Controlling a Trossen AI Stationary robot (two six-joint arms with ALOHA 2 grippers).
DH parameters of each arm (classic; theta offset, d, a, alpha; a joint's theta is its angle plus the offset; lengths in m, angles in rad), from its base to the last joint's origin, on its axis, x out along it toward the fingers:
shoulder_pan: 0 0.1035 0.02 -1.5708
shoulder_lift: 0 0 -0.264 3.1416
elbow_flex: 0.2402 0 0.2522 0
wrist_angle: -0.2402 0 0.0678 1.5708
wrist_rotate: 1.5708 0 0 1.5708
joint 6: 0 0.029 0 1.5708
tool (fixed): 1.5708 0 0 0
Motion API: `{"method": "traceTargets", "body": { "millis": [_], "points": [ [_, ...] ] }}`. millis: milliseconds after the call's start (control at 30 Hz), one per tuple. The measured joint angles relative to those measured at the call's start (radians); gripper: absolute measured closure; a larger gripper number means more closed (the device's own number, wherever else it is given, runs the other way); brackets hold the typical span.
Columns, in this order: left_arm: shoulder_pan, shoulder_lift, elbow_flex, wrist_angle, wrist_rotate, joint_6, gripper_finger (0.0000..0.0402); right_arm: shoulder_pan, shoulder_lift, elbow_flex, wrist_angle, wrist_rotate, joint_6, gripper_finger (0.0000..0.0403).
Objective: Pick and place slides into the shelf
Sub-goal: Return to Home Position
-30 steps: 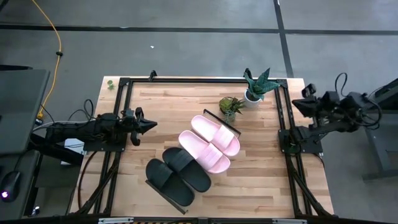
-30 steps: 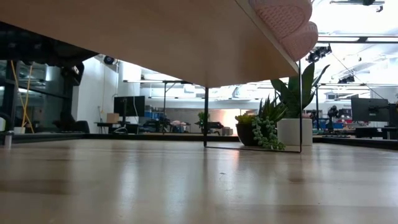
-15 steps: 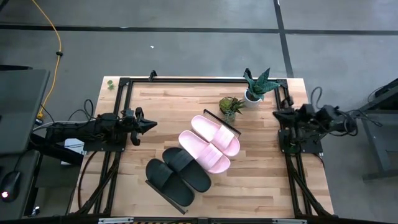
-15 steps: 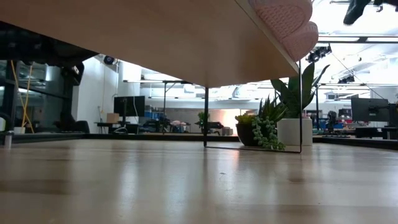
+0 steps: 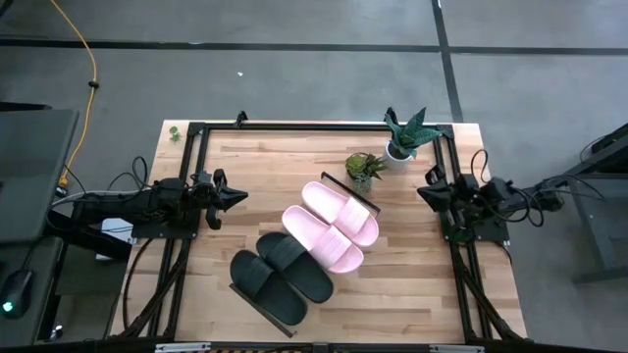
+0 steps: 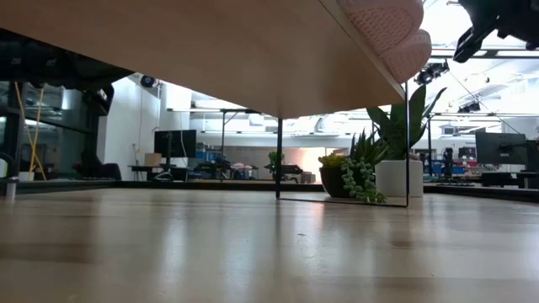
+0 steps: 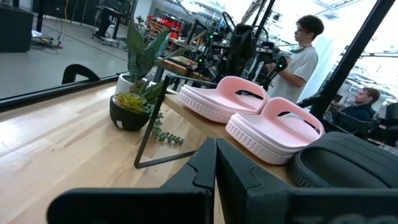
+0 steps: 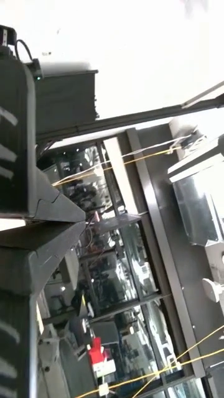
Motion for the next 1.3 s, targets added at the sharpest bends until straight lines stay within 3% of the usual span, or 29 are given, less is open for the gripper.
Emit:
{"method": "traceTargets", "body": {
  "millis": [467,733,1200,1300],
  "points": [
    [0.0,0.0,0.0,0.0,0.0,0.0,0.0401,-0.237,0.0,-0.017,-0.03,-0.253,0.101,0.0403],
    [0.0,0.0,0.0,0.0,0.0,0.0,0.0401,-0.256,0.001,-0.017,-0.156,-0.285,0.114,0.0403],
    [0.0,0.0,0.0,0.0,0.0,0.0,0.0401,-0.257,0.002,-0.035,-0.181,-0.264,0.067,0.0403],
    [0.0,0.0,0.0,0.0,0.0,0.0,0.0401,-0.257,0.002,-0.035,-0.263,-0.263,0.067,0.0403]
  ]
}}
